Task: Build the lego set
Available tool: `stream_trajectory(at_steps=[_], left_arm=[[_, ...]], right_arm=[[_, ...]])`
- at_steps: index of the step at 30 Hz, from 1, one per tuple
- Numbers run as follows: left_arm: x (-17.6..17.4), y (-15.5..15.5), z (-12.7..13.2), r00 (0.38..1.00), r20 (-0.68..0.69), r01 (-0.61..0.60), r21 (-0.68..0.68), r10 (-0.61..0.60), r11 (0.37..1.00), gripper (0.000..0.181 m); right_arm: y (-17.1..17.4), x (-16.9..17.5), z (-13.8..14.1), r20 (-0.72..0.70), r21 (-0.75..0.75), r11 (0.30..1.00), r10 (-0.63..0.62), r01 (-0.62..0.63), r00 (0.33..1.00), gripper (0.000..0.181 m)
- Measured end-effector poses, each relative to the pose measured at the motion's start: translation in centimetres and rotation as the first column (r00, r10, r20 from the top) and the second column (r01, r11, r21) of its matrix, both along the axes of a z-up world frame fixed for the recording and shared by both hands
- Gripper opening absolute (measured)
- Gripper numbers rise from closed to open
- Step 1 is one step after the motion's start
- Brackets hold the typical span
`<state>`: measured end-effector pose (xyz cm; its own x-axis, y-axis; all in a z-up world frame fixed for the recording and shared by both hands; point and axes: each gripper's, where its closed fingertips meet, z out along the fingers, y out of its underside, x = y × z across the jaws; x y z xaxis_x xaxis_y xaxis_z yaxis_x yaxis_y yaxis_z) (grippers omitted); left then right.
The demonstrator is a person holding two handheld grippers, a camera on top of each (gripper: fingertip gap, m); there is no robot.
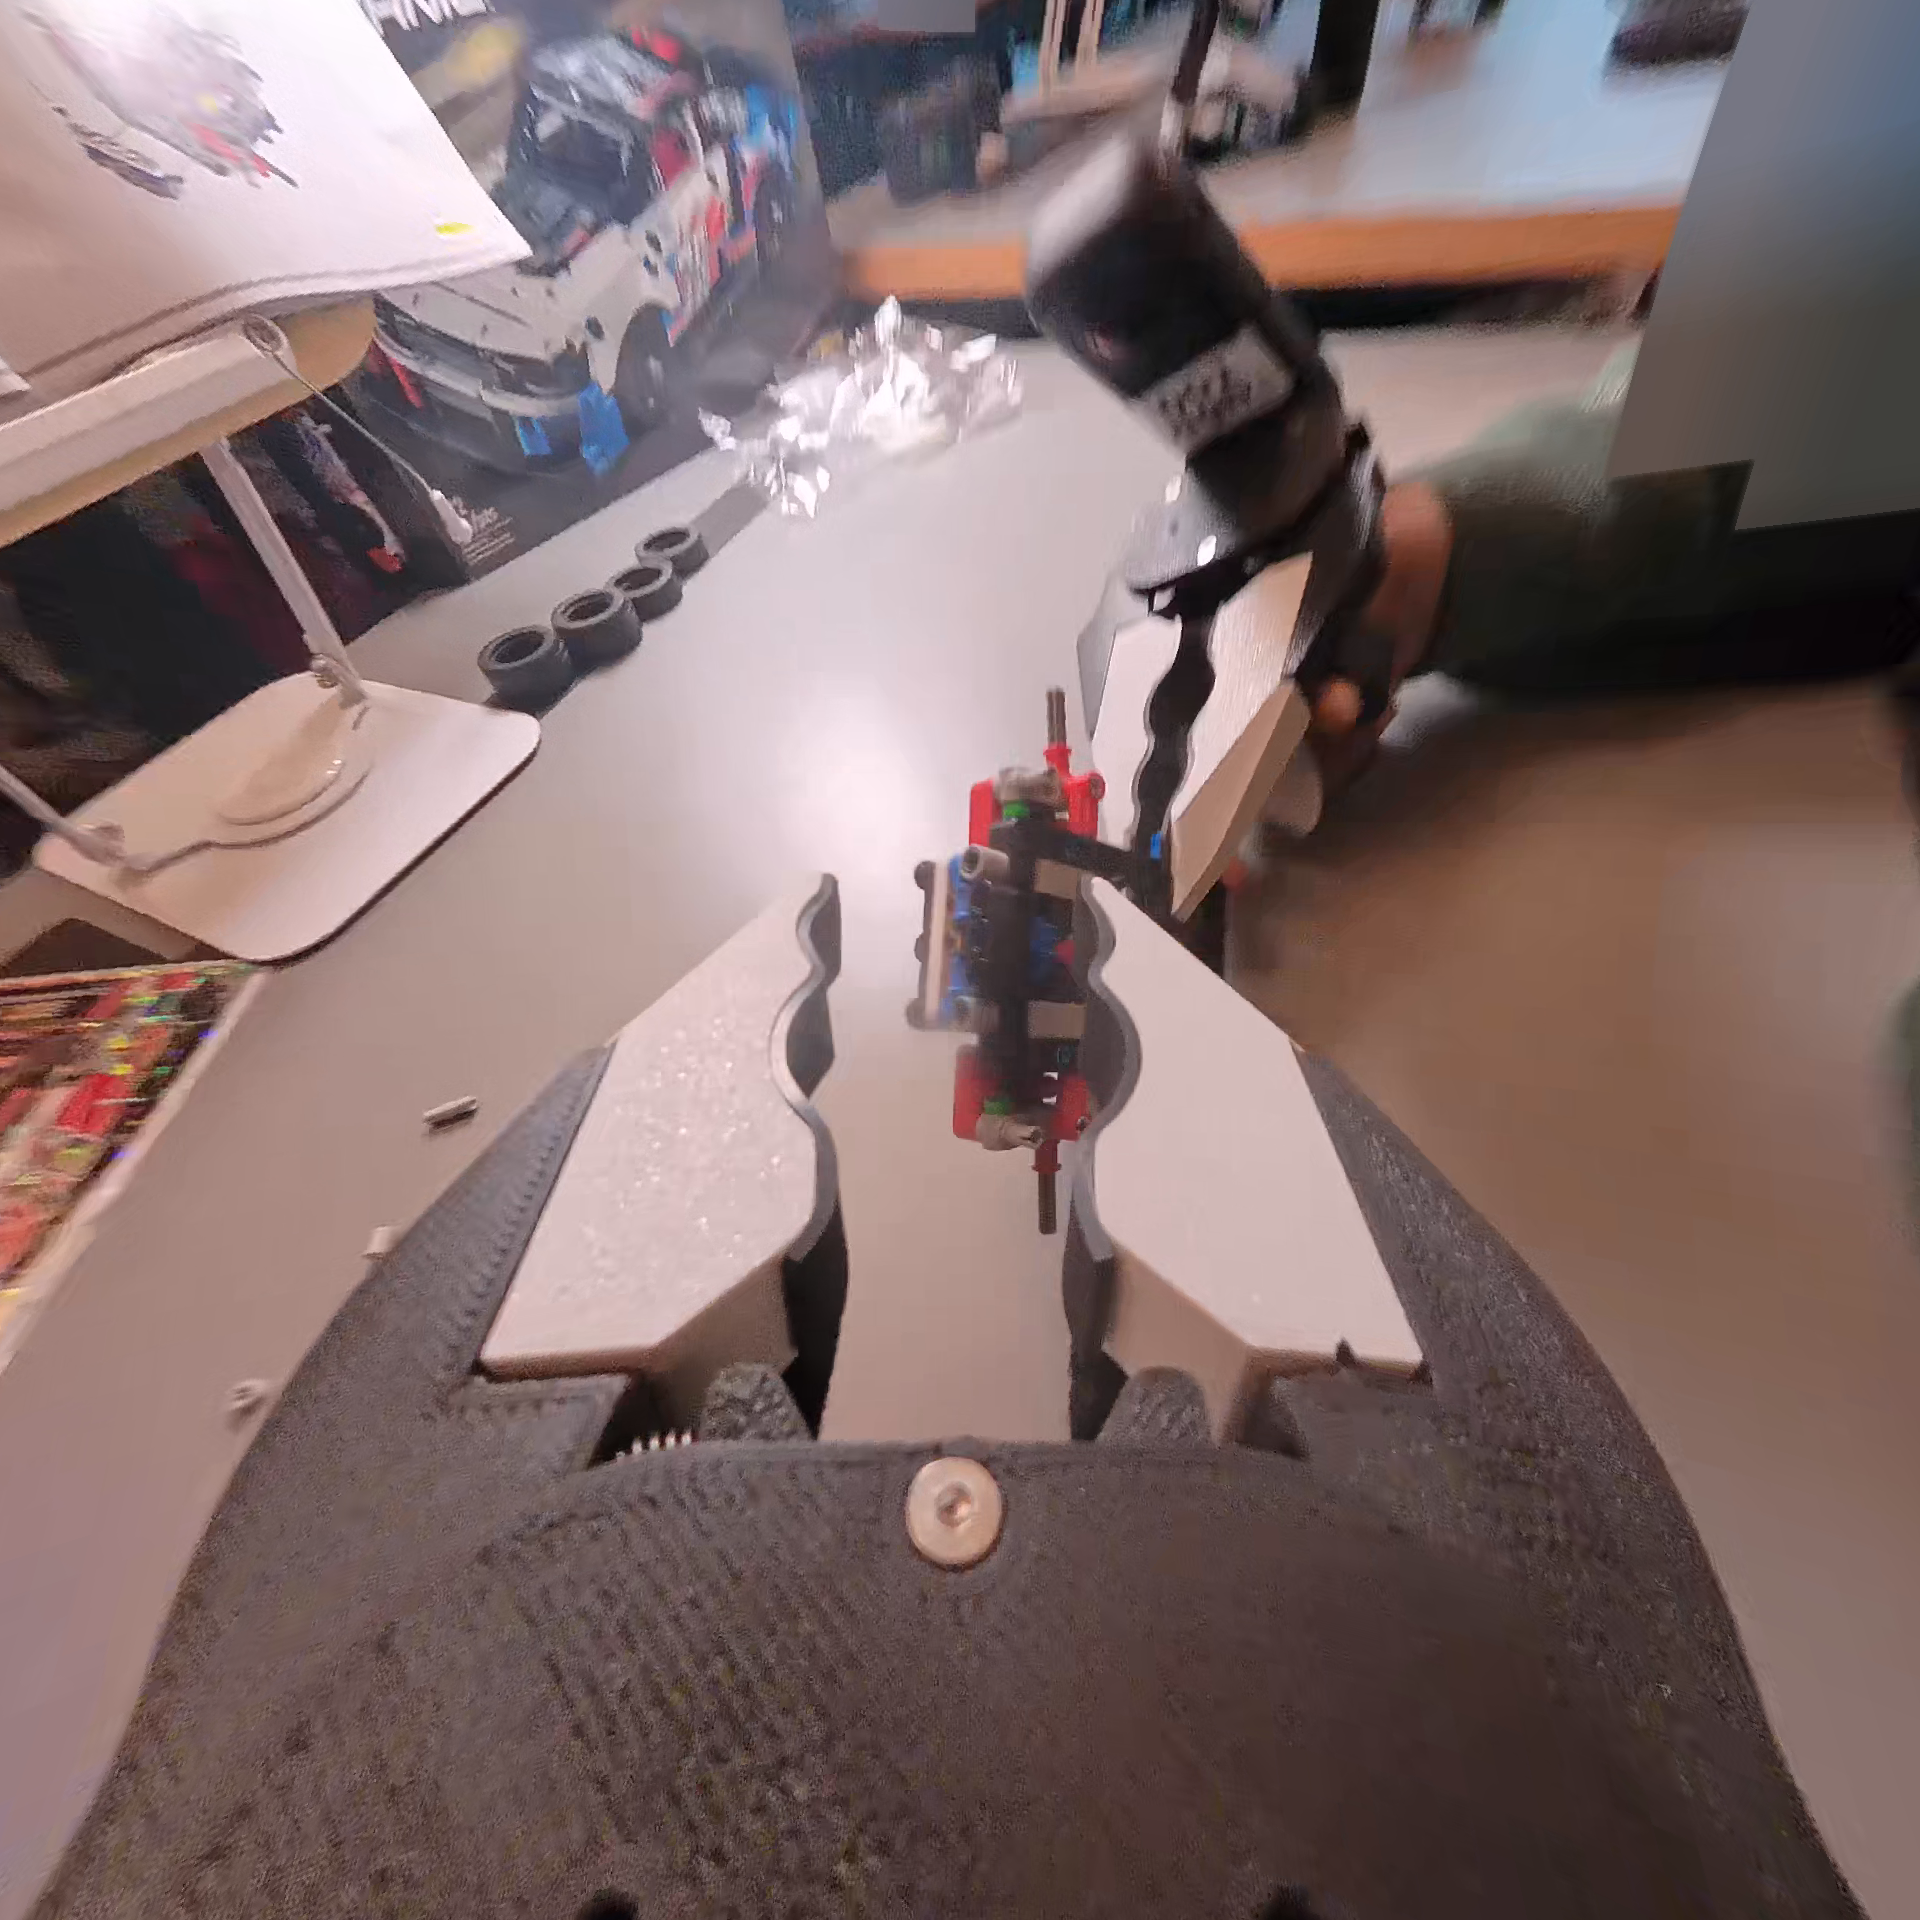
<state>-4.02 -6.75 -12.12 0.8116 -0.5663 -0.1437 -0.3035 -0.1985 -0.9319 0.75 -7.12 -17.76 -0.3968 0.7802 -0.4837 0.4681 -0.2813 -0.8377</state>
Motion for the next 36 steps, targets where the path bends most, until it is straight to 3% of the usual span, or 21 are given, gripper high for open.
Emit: stream_trajectory(at_steps=[2,5,7,10,13,17,20,26,29,34,36], left_arm=[[-0.6,-0.5,0.8,0.982,0.182,0.061,-0.040,-0.053,0.997,0.044],[-0.6,-1.1,-1.5,0.914,0.386,0.206,-0.184,-0.122,0.961,0.056],[0.7,-1.4,-1.6,0.870,0.459,0.284,-0.168,-0.180,0.944,0.055],[2.5,-0.4,-1.4,0.912,0.354,0.255,-0.090,-0.208,0.963,0.054],[2.6,0.7,-0.8,0.955,0.246,0.169,0.013,-0.167,0.986,0.037],[2.7,1.1,-0.1,0.985,0.129,0.098,0.140,-0.116,0.985,0.031],[2.7,1.3,-0.5,0.998,-0.026,0.065,0.223,-0.060,0.973,0.028],[1.9,2.7,-2.4,0.949,-0.289,-0.032,0.309,0.126,0.950,0.026],[1.8,3.1,-3.6,0.900,-0.402,-0.033,0.322,0.169,0.946,0.024],[2.2,3.2,-4.6,0.852,-0.495,0.010,0.337,0.168,0.941,0.023],[2.7,3.0,-4.9,0.844,-0.516,0.041,0.340,0.150,0.939,0.023]], right_arm=[[0.4,0.3,0.9,-0.081,0.024,1.000,-0.002,0.004,0.997,0.006],[1.3,0.5,2.6,-0.262,0.159,0.986,-0.014,0.058,0.965,0.006],[1.5,0.7,3.7,-0.373,0.267,0.958,0.003,0.104,0.928,0.006],[1.4,0.8,4.3,-0.446,0.411,0.897,0.039,0.166,0.894,0.006],[1.5,1.0,4.7,-0.486,0.458,0.867,0.060,0.195,0.872,0.006],[2.1,1.0,3.7,-0.451,0.536,0.820,0.078,0.200,0.889,0.007],[3.6,0.4,2.6,-0.388,0.544,0.809,0.008,0.222,0.921,0.010],[6.2,0.4,0.5,-0.241,0.552,0.805,-0.098,0.219,0.966,0.023],[7.7,1.4,-0.2,-0.155,0.642,0.739,-0.136,0.204,0.979,0.023],[6.6,2.3,0.4,-0.142,0.643,0.739,-0.143,0.201,0.980,0.026],[6.4,1.7,0.2,-0.172,0.701,0.679,-0.133,0.216,0.976,0.038]])
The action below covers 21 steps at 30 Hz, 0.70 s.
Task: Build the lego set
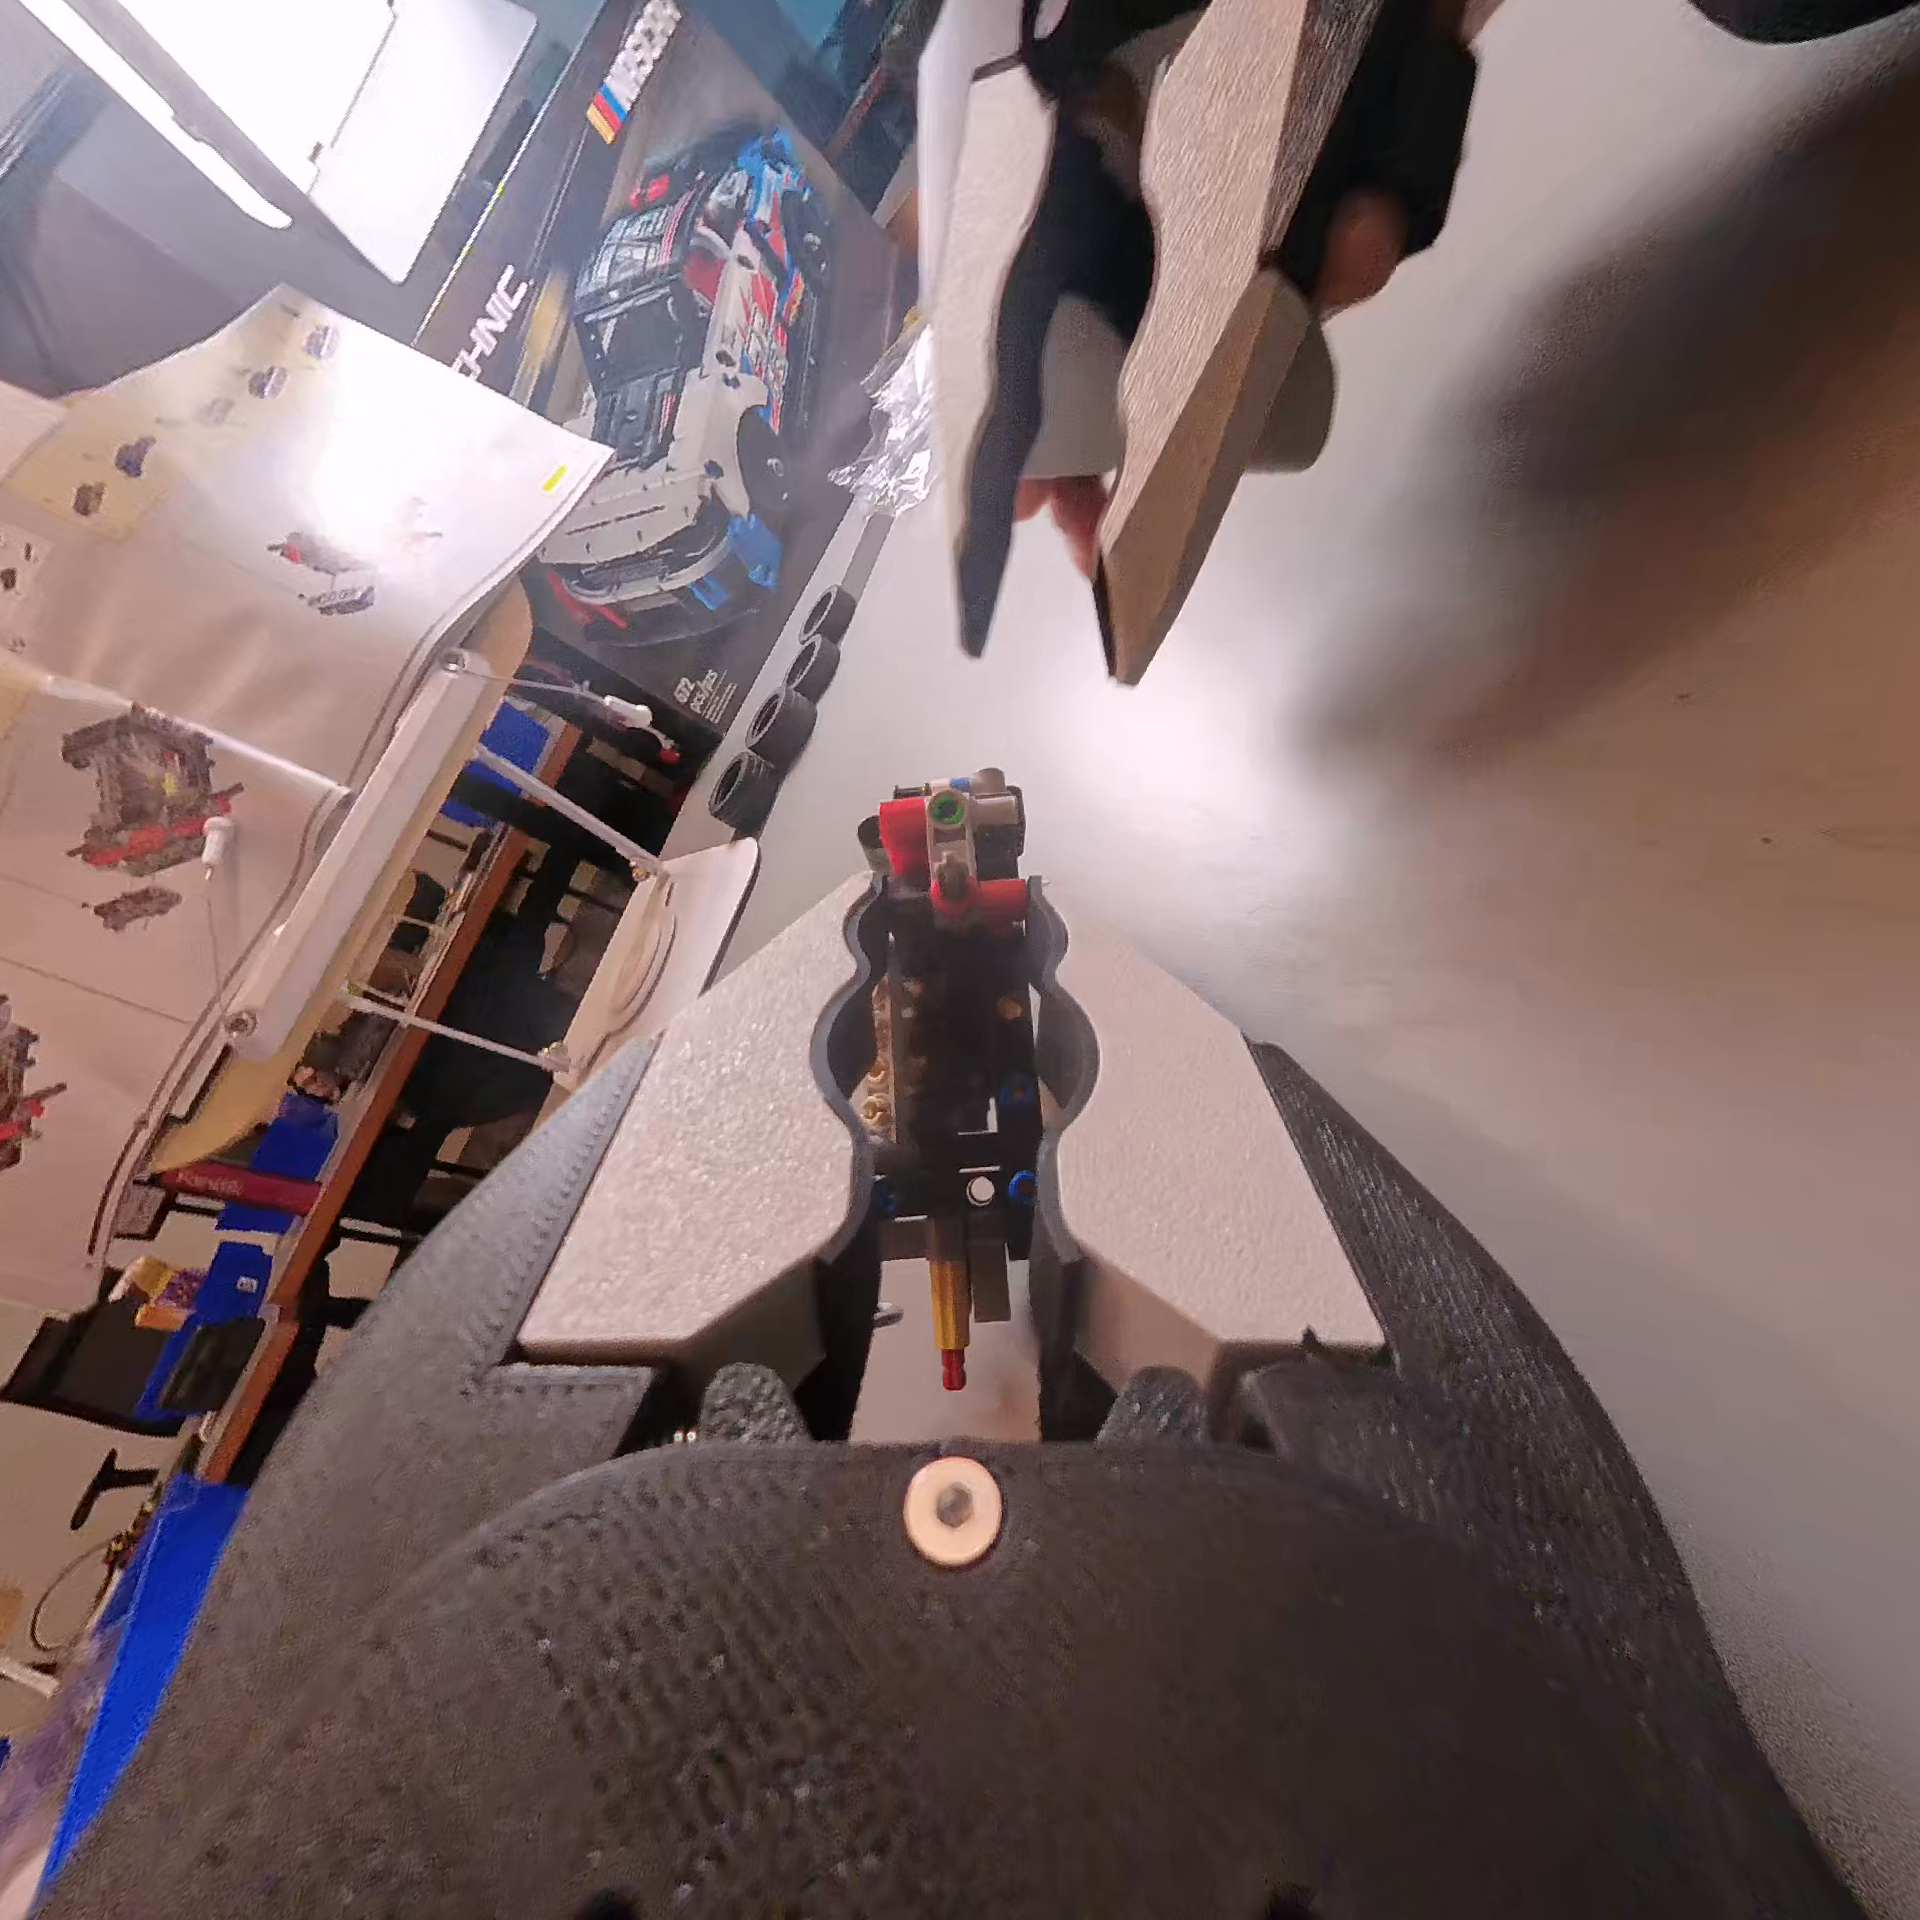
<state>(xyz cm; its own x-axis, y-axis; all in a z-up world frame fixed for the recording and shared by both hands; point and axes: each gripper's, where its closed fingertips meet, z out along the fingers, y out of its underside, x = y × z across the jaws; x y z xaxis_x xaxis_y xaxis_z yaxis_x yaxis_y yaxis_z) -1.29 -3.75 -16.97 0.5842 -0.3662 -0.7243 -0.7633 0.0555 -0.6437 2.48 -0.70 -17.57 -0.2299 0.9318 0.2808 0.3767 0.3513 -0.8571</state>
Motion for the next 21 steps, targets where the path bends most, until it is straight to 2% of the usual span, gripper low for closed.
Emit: stream_trajectory(at_steps=[3,6,7,8,11,13,16,17,19,21], left_arm=[[1.1,-0.5,-0.5,0.997,-0.051,0.056,0.000,-0.056,0.998,0.023],[2.6,-1.0,-1.2,0.985,-0.118,0.124,0.001,-0.123,0.992,0.023],[3.1,-1.2,-1.4,0.981,-0.132,0.146,-0.004,-0.146,0.989,0.024],[3.4,-1.4,-1.6,0.977,-0.135,0.167,-0.011,-0.167,0.986,0.028],[3.9,-2.1,-0.9,0.973,-0.069,0.217,-0.026,-0.218,0.976,0.040],[3.3,-2.5,0.2,0.975,0.049,0.220,-0.046,-0.217,0.974,0.047],[-0.1,-1.9,0.0,0.968,0.240,0.124,-0.172,-0.080,0.977,0.058],[-1.3,-1.6,-0.5,0.960,0.278,0.096,-0.212,-0.035,0.973,0.057],[-3.1,-1.2,-1.5,0.945,0.324,0.049,-0.277,0.045,0.959,0.056],[-3.5,-0.9,-2.0,0.927,0.367,0.043,-0.321,0.082,0.946,0.055]], right_arm=[[-0.1,-1.1,-0.9,-0.012,0.216,0.976,0.024,-0.021,1.000,0.056],[-0.9,-2.4,-2.0,-0.002,0.415,0.905,0.101,-0.091,0.995,0.064],[-1.2,-2.8,-2.5,0.007,0.462,0.879,0.124,-0.113,0.992,0.060],[-1.3,-3.0,-2.8,0.006,0.507,0.853,0.138,-0.122,0.990,0.045],[-0.9,-3.0,-3.5,0.019,0.601,0.790,0.141,-0.124,0.990,0.041],[0.8,-2.5,-3.6,0.033,0.654,0.754,0.056,-0.064,0.998,0.041],[5.5,-0.9,-3.9,0.057,0.771,0.633,-0.174,0.068,0.983,0.041],[7.4,-0.1,-3.8,0.066,0.792,0.599,-0.276,0.118,0.959,0.041],[11.1,2.0,-3.8,0.092,0.815,0.534,-0.503,0.225,0.860,0.041],[13.2,3.3,-3.8,0.102,0.812,0.507,-0.612,0.290,0.784,0.041]])
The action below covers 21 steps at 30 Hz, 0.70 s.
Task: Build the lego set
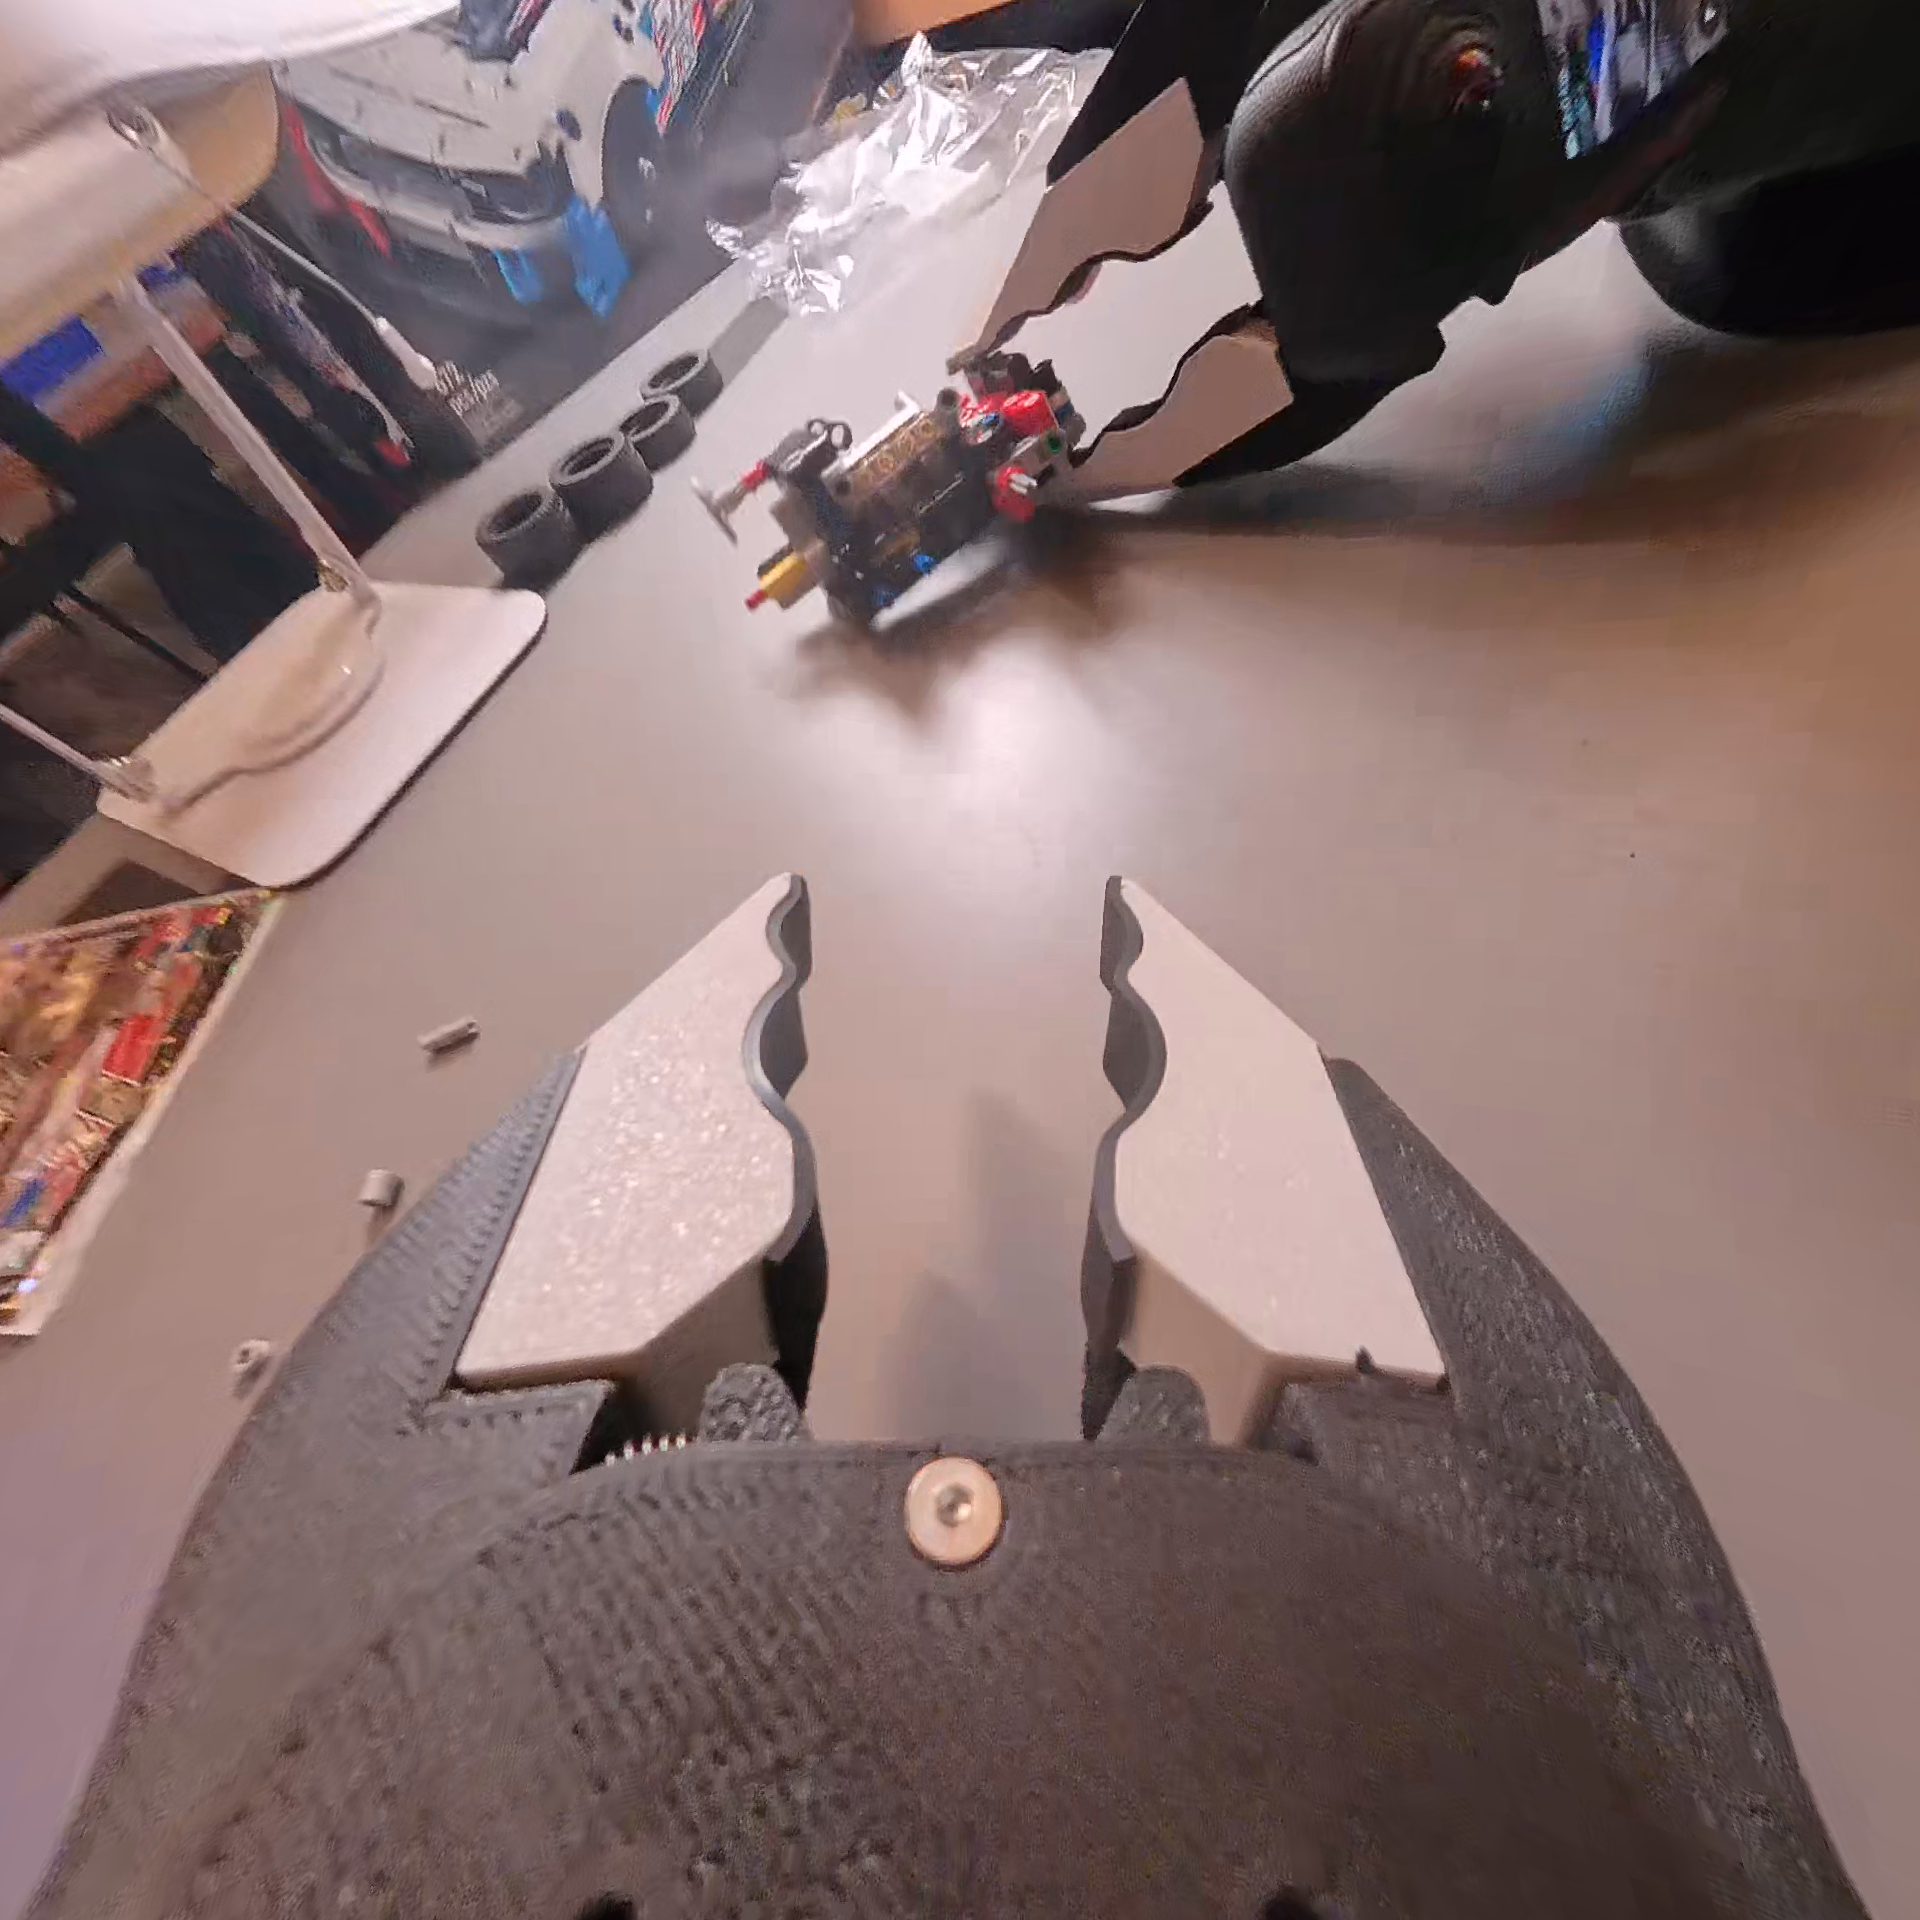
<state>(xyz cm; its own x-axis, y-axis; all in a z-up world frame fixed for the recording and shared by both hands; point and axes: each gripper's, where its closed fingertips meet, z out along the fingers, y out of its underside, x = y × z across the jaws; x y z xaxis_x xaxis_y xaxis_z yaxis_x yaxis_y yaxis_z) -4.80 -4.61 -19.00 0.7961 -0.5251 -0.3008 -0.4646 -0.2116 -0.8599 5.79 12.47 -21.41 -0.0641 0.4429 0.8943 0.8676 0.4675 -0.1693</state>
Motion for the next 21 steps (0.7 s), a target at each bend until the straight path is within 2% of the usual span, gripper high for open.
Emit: stream_trajectory(at_steps=[2,5,8,9,10,12,14,16,19,21], left_arm=[[0.3,0.3,-0.2,0.999,0.030,-0.014,-0.024,0.015,1.000,0.053],[1.1,0.4,-0.7,0.999,0.052,-0.008,-0.056,0.011,0.998,0.052],[1.7,0.9,-1.1,0.997,0.074,-0.013,-0.088,0.020,0.996,0.053],[2.0,1.1,-1.0,0.996,0.092,-0.015,-0.097,0.024,0.995,0.053],[2.3,1.5,-1.0,0.993,0.118,-0.017,-0.111,0.030,0.994,0.053],[2.7,2.2,-1.0,0.986,0.164,-0.018,-0.146,0.042,0.989,0.052],[2.5,2.9,-1.3,0.984,0.165,-0.034,-0.174,0.063,0.984,0.050],[2.3,3.4,-1.8,0.986,0.147,-0.046,-0.190,0.074,0.981,0.050],[2.1,4.0,-1.8,0.983,0.165,-0.049,-0.199,0.082,0.979,0.050],[2.0,4.2,-1.6,0.981,0.174,-0.051,-0.194,0.085,0.980,0.050]], right_arm=[[0.2,0.5,0.0,0.008,-0.014,0.999,-0.044,0.044,0.999,0.041],[-2.2,-0.2,-0.1,-0.021,-0.102,0.995,-0.004,0.002,1.000,0.043],[-5.5,-1.5,-0.1,-0.086,-0.294,0.953,0.055,-0.078,0.995,0.052],[-7.1,-2.1,0.0,-0.128,-0.376,0.915,0.105,-0.146,0.986,0.054],[-8.8,-2.8,0.4,-0.204,-0.476,0.849,0.147,-0.229,0.968,0.054],[-11.4,-3.2,1.5,-0.350,-0.648,0.663,0.176,-0.374,0.920,0.061],[-11.0,-2.6,3.3,-0.460,-0.670,0.578,0.168,-0.465,0.872,0.058],[-8.9,-1.3,4.5,-0.527,-0.649,0.574,0.136,-0.500,0.839,0.056],[-6.5,0.4,4.0,-0.534,-0.700,0.533,0.053,-0.476,0.844,0.061],[-5.7,1.1,3.1,-0.508,-0.710,0.538,0.055,-0.454,0.860,0.065]])
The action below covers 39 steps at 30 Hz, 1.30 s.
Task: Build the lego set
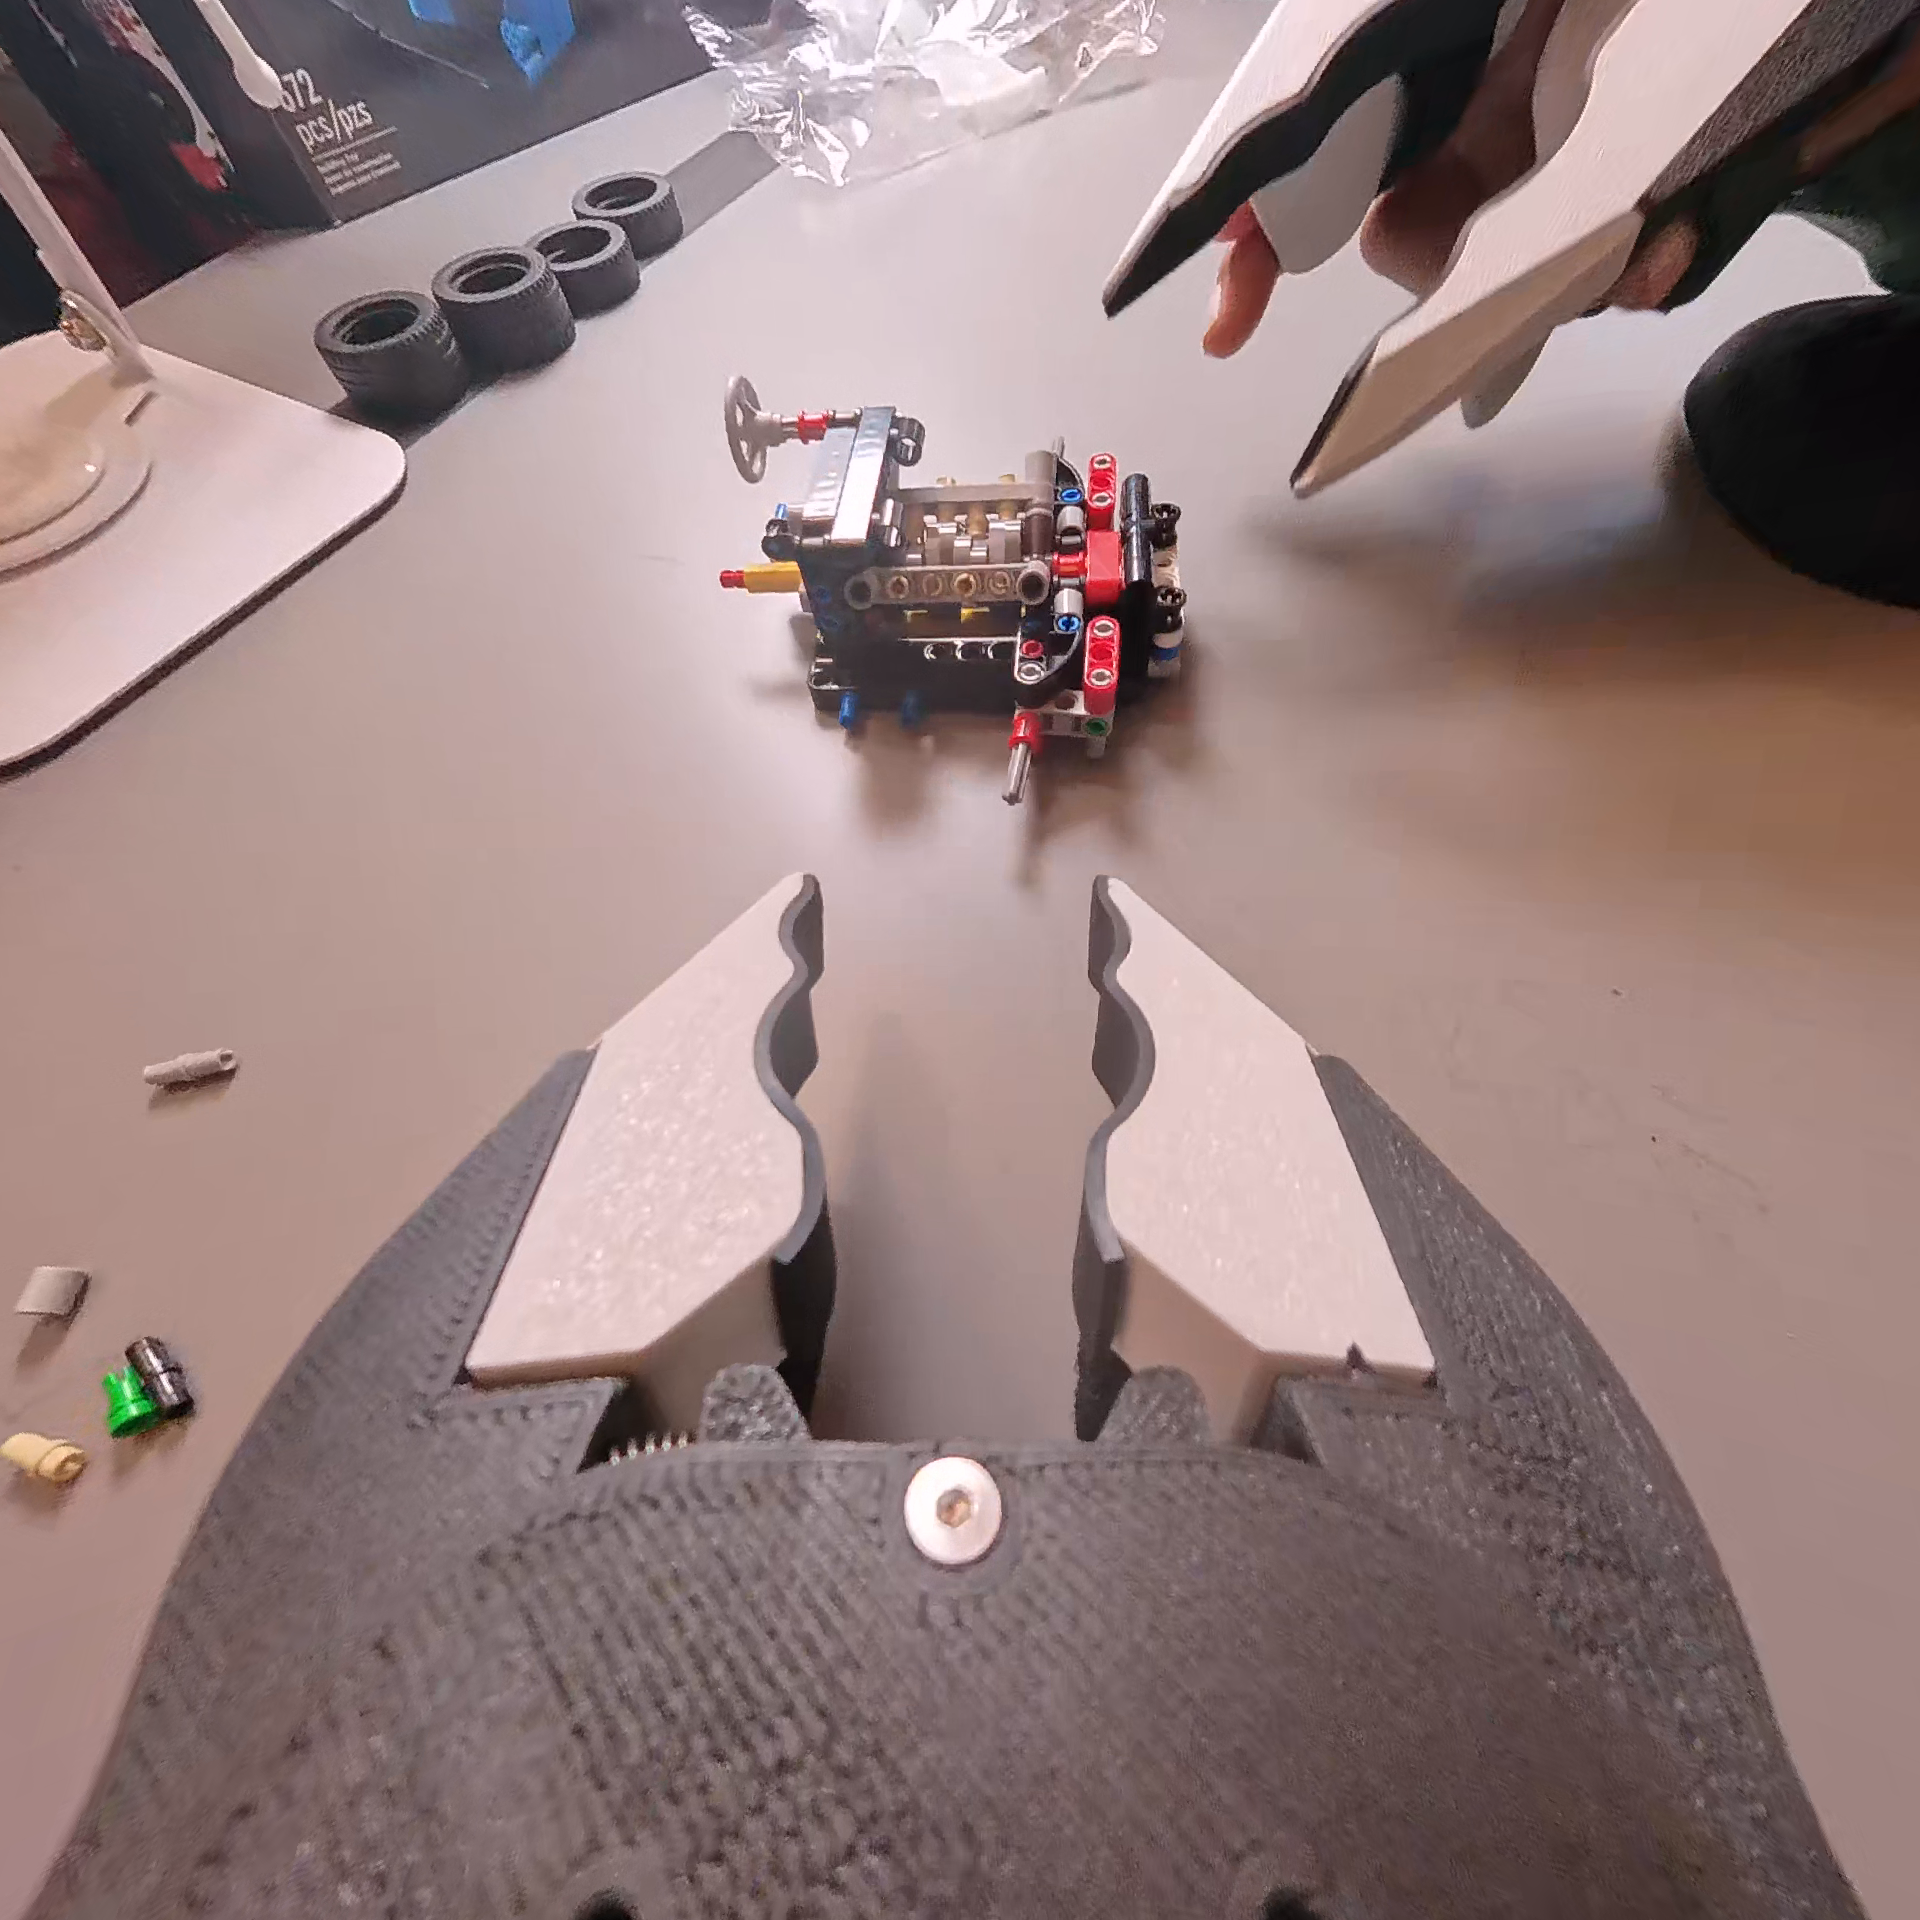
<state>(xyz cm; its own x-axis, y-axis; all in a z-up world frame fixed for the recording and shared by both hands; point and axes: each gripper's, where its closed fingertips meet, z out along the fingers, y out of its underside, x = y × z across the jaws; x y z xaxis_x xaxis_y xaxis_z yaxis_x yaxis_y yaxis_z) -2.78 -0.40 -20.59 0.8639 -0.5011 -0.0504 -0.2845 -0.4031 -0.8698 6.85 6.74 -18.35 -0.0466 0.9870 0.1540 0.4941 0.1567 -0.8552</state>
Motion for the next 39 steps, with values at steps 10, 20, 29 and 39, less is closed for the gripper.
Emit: stream_trajectory(at_steps=[10,20,29,39], left_arm=[[-0.4,0.0,0.0,1.000,0.007,-0.004,0.000,0.004,1.000,0.046],[-3.6,-0.2,0.7,0.993,0.051,-0.107,0.009,0.106,0.994,0.044],[-5.2,-1.1,1.5,0.988,0.078,-0.134,0.033,0.131,0.990,0.036],[-3.7,-1.3,0.2,0.998,-0.005,-0.061,0.018,0.061,0.998,0.035]], right_arm=[[0.6,-1.5,-3.7,0.158,0.036,0.996,0.070,-0.077,0.985,0.065],[-3.0,-2.2,-3.0,0.158,0.101,0.984,0.132,-0.149,0.979,0.039],[-2.3,-1.6,-3.2,0.116,0.045,0.992,0.113,-0.119,0.987,0.037],[-2.1,-1.9,-3.5,0.113,0.030,0.994,0.101,-0.105,0.988,0.002]])
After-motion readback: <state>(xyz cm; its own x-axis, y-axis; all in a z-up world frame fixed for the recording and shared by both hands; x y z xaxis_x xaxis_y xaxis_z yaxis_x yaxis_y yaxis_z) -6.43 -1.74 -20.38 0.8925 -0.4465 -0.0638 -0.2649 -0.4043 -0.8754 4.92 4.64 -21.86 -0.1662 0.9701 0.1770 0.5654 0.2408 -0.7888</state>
